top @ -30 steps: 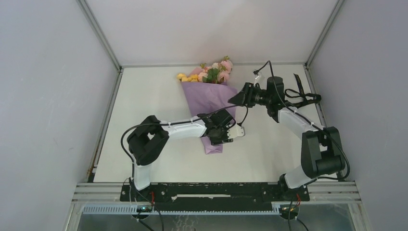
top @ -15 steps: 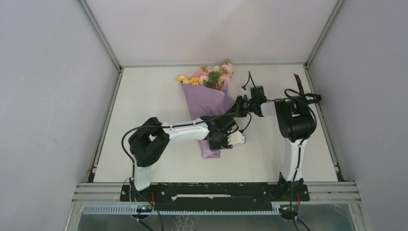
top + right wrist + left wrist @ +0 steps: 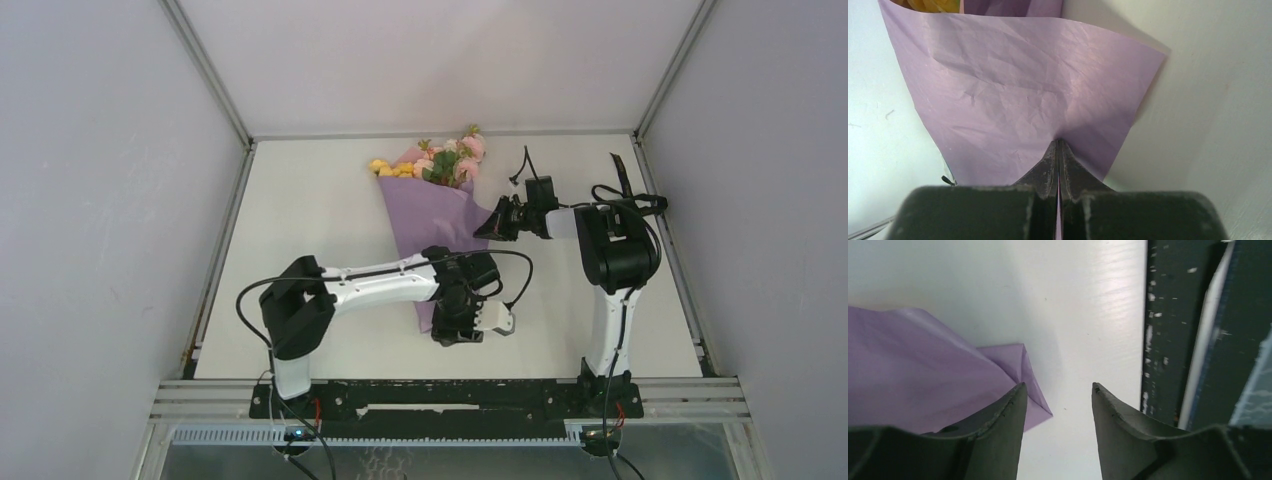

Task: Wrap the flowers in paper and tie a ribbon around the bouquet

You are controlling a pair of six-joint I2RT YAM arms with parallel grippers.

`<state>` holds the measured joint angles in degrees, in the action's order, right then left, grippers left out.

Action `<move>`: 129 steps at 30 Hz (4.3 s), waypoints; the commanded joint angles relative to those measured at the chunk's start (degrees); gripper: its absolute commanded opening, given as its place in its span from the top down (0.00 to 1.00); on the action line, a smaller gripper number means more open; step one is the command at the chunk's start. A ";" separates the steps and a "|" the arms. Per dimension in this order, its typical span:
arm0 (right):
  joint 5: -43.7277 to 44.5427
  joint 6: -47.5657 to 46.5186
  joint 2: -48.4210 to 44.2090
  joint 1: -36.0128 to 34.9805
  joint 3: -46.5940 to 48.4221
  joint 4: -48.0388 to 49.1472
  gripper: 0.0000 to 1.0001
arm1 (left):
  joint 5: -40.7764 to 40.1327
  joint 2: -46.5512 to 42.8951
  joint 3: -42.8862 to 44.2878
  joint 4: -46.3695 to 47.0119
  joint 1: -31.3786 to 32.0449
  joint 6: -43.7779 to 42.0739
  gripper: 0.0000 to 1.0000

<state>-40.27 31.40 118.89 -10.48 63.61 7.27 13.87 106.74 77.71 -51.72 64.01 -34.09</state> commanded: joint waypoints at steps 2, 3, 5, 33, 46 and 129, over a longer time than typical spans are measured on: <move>4.24 -2.39 -1.25 0.14 0.57 -4.44 1.00 | 10.92 -6.77 9.67 -9.21 -3.92 -1.05 0.54; 4.24 -2.46 -1.21 0.12 0.56 -4.65 1.00 | 13.32 -6.88 10.48 -7.84 -5.60 -0.08 0.60; 4.30 -2.48 -1.21 -0.04 0.60 -4.93 1.00 | 12.23 -6.15 9.88 -1.00 -9.09 4.49 0.69; 6.69 -3.91 -28.89 36.24 11.36 -6.13 0.00 | -3.21 7.61 -3.36 21.47 -8.97 8.19 0.54; 39.82 -23.02 8.13 22.93 53.28 -51.84 0.35 | -1.70 8.48 -3.02 20.96 -11.90 9.51 0.54; 26.85 -31.05 7.56 17.84 75.71 -62.01 1.00 | 1.55 10.15 -2.87 20.26 -14.88 10.99 0.52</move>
<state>-2.35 -7.57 140.97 2.31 129.95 -59.83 18.72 113.65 76.84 -28.16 50.13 -23.31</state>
